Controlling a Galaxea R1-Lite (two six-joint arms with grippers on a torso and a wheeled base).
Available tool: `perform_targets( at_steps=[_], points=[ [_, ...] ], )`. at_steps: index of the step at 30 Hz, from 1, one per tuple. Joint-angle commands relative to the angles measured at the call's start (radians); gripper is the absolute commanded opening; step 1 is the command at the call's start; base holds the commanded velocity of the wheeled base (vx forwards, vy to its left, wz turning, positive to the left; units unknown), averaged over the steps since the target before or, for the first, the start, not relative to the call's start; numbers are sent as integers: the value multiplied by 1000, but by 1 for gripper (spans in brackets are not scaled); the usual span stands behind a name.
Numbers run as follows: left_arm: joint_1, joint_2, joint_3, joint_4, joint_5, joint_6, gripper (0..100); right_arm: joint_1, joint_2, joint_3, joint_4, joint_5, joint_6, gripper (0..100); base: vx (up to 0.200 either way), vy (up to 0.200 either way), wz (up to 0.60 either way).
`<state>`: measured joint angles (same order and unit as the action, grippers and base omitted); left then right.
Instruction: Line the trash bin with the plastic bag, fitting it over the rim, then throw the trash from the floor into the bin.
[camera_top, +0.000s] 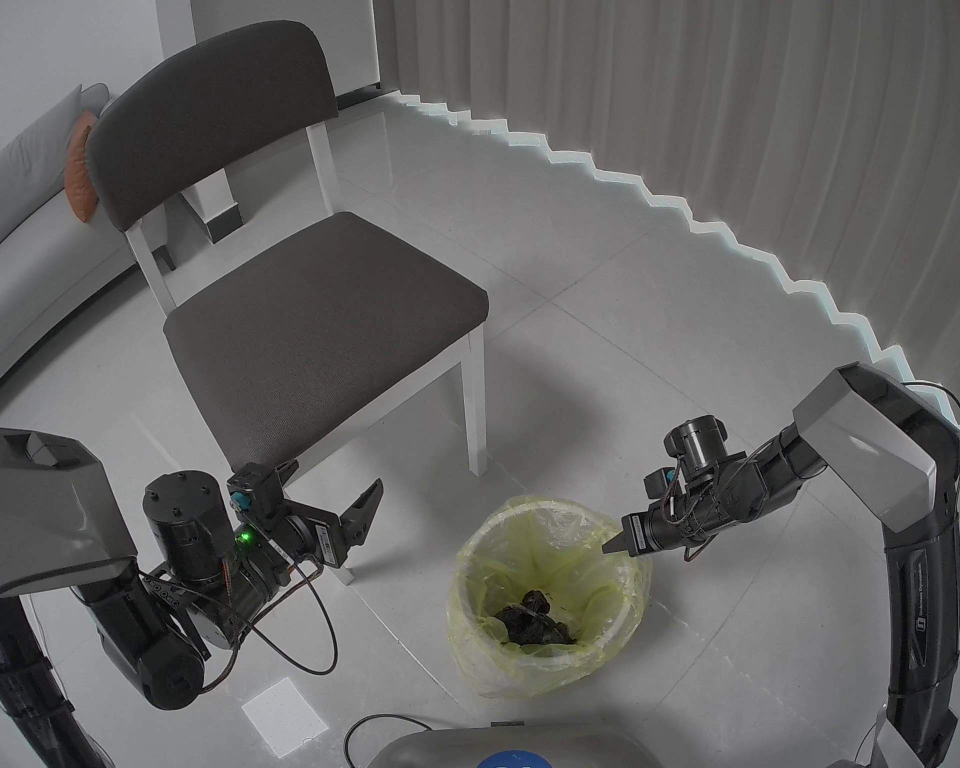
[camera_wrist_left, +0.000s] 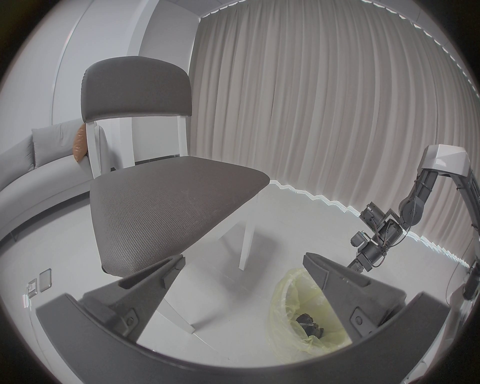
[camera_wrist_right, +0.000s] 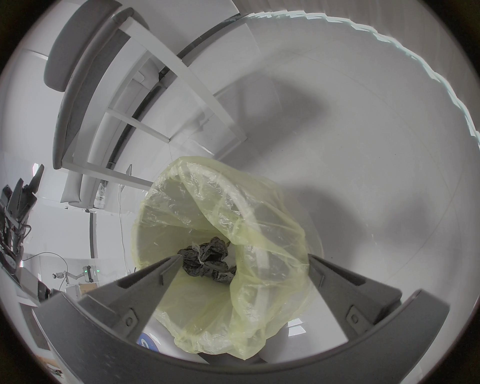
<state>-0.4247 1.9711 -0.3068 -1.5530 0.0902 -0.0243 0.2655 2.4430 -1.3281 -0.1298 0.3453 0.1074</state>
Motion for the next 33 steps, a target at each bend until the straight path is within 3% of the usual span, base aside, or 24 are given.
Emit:
perform_targets(
  at_steps=[1,15,25,33],
  points=[
    [0,2,0,-12,0,0,100,0,7,-2,-1,0,0,0,0,0,0],
    [-6,3,0,-12,0,0,100,-2,10,-2,1,-2,-20,0,0,0,0],
    [-6,3,0,-12,0,0,100,-45,34,-25,1,-8,-55,0,0,0,0],
    [-6,5,0,-12,0,0,100,-23,65,-25,1,-51,-91,0,0,0,0]
  ],
)
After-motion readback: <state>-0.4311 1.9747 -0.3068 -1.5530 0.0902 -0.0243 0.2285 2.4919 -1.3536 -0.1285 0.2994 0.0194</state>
